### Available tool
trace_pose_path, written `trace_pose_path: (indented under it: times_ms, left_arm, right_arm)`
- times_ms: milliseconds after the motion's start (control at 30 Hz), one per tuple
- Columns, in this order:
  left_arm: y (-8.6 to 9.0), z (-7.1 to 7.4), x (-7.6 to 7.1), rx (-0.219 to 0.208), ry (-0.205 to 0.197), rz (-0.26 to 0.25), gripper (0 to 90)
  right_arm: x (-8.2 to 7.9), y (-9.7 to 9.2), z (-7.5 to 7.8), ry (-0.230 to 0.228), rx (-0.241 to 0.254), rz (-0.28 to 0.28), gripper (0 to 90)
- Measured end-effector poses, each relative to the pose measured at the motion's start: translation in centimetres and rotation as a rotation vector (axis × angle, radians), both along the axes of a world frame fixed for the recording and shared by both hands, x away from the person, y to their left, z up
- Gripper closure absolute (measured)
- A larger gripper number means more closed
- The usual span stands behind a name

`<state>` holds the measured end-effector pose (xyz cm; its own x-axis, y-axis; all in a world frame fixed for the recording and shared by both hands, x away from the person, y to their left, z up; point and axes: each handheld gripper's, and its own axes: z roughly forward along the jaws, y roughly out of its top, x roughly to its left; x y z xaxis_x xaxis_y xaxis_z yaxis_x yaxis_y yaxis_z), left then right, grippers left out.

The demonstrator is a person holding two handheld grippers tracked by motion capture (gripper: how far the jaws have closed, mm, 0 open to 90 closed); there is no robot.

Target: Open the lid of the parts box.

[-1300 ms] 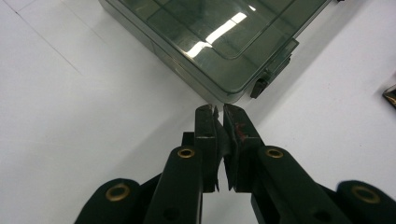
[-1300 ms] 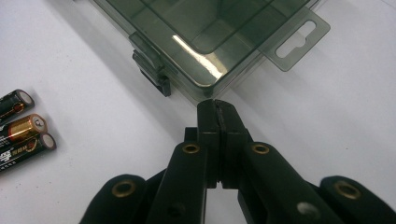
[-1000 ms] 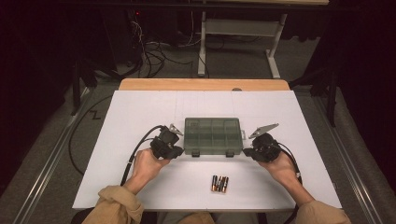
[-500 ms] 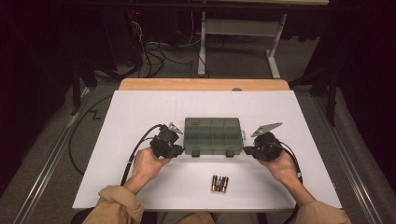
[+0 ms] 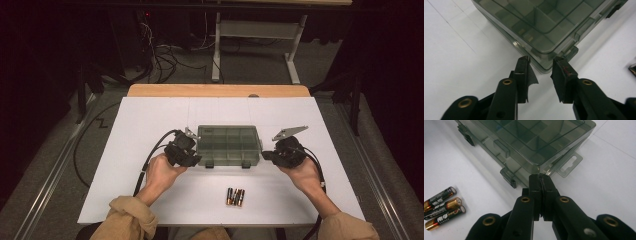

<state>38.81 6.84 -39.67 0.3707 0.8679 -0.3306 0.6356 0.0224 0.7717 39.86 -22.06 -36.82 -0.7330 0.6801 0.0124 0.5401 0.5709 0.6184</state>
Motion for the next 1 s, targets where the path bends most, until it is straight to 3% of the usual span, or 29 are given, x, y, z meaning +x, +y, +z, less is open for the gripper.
trace_pose_path:
  times_ms: [367,567,833,1000]
  left_arm:
    - [-0.9,0.5,0.9,0.038,-0.046,0.036,48.3]
    - [-0.9,1.3,1.2,0.013,-0.067,0.053,45.8]
    - [-0.6,2.0,1.5,-0.020,-0.062,0.064,44.9]
    - [-0.7,2.6,1.8,-0.049,-0.049,0.070,44.6]
  right_arm:
    - [0.2,-0.2,0.9,-0.016,0.041,-0.020,89.5]
    - [0.4,-0.1,1.0,-0.021,0.050,-0.024,88.1]
    - [0.4,-0.4,1.1,-0.039,0.071,-0.045,81.8]
    - [0.7,-0.6,0.8,-0.032,0.094,-0.112,76.7]
